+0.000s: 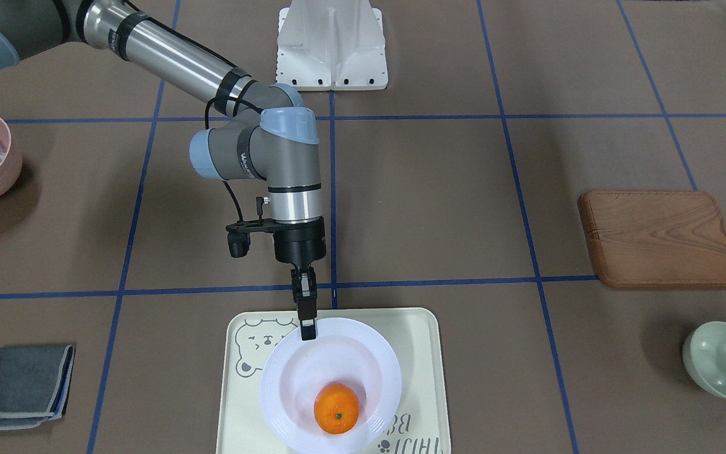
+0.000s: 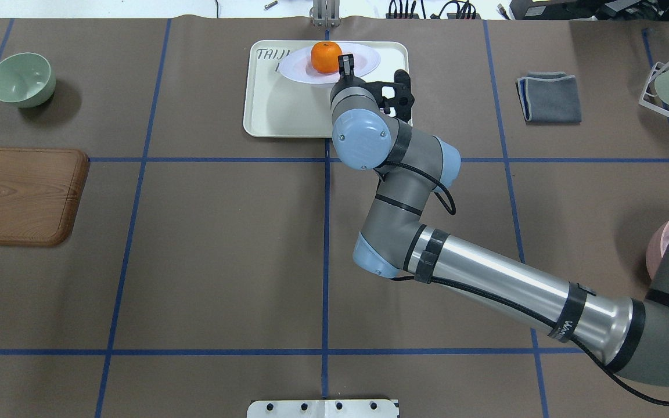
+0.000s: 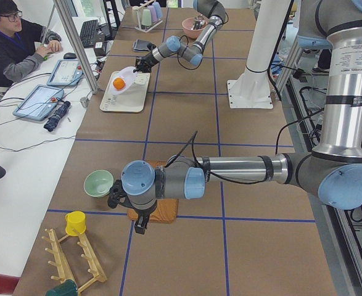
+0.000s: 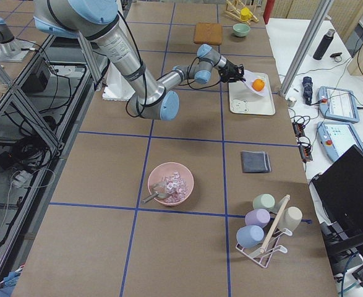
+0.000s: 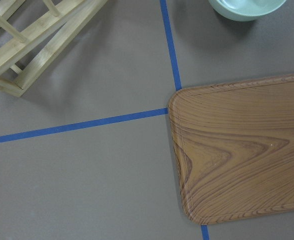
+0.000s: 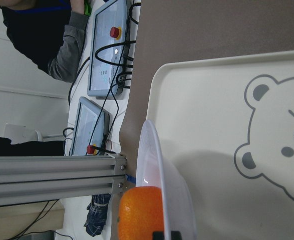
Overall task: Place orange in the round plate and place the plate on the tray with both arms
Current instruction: 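Lower the plate onto the tray and open the right gripper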
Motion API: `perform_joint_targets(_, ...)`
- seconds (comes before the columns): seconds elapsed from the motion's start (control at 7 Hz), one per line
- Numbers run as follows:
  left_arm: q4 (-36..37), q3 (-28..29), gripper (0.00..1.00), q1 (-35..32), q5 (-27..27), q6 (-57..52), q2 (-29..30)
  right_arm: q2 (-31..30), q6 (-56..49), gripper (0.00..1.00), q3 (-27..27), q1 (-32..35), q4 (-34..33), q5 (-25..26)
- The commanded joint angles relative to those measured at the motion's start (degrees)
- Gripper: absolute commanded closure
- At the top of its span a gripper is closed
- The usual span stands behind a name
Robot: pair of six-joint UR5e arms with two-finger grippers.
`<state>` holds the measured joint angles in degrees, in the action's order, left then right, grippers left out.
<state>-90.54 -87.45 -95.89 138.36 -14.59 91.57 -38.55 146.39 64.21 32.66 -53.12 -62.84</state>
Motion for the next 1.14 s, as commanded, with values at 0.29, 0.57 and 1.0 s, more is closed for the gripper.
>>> perform_joint_targets(0.29, -0.1, 0.0, 0.01, 0.0, 0.1, 0.0, 0.1, 2.2, 0.1, 0.90, -4.7, -0.5, -0.1, 0.3)
perform_joint_targets(0.57, -0.1, -0.1, 0.01, 0.0, 0.4, 0.0, 0.1, 1.6, -3.1, 0.00, -2.7, -1.4, -0.2, 0.1)
perform_joint_targets(1.0, -0.1, 0.0, 0.01, 0.0, 0.6, 0.0, 0.0, -7.6, -14.2, 0.00, 9.7, -6.0, -0.8, -0.1)
